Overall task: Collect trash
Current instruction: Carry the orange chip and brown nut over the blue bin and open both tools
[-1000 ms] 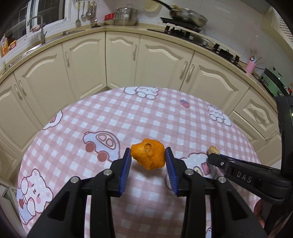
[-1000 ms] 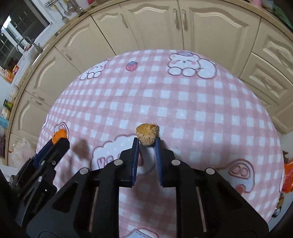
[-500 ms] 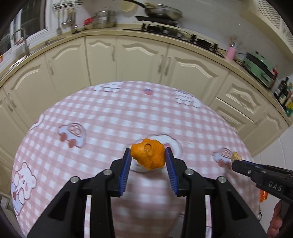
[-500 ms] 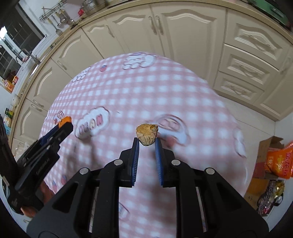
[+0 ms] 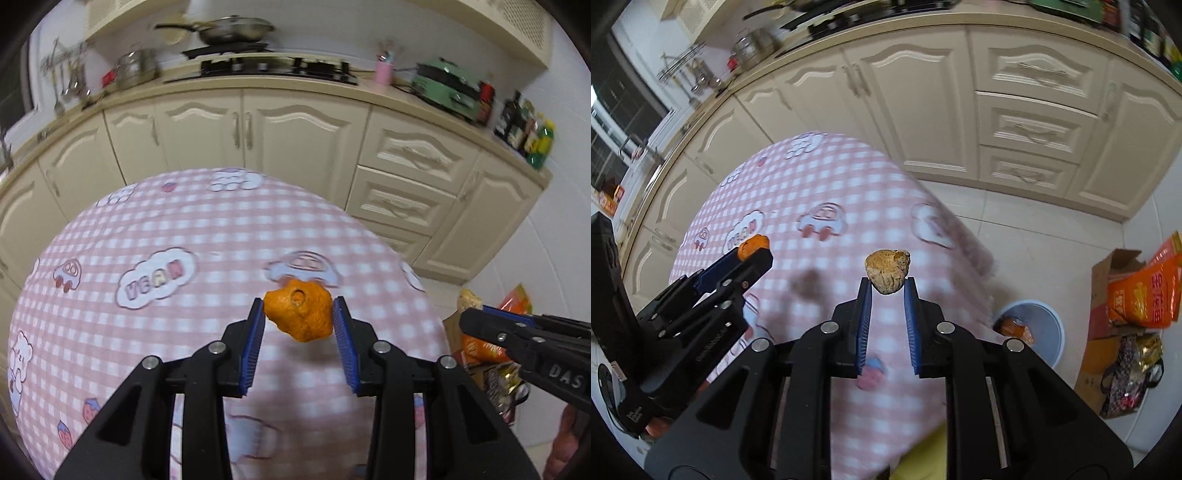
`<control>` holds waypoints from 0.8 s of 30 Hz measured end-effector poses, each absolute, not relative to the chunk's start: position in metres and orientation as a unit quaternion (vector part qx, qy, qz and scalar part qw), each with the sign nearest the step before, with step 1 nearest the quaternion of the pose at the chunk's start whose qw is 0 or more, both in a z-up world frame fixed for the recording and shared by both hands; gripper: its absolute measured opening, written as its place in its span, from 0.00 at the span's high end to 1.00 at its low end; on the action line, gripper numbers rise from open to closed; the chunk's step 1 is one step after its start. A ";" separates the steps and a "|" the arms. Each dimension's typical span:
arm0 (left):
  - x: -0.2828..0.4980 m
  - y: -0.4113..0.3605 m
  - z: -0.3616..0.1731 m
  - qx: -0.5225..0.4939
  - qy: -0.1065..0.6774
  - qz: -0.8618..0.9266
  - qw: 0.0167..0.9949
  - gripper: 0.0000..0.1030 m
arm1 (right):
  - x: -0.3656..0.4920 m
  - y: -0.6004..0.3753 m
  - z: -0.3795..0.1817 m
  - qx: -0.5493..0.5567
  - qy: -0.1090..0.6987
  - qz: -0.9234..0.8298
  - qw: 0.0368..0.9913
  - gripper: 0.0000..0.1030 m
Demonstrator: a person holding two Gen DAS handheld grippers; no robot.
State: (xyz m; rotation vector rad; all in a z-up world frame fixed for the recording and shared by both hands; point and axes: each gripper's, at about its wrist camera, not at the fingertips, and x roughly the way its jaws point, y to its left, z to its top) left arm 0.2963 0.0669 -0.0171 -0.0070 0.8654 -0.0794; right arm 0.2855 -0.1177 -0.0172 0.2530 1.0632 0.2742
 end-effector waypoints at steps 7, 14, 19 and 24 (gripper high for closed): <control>0.283 -0.003 -0.021 0.034 0.421 -0.086 0.903 0.64 | 0.261 -0.172 -0.026 0.149 0.501 0.102 0.846 0.82; 0.271 -0.069 -0.026 0.063 0.423 -0.129 0.895 0.64 | 0.242 -0.229 -0.045 0.180 0.508 0.062 0.840 0.82; 0.266 -0.116 -0.038 0.087 0.430 -0.157 0.885 0.64 | 0.227 -0.270 -0.059 0.205 0.510 0.032 0.835 0.82; 0.261 -0.155 -0.053 0.106 0.441 -0.181 0.873 0.64 | 0.217 -0.301 -0.072 0.223 0.514 0.009 0.828 0.82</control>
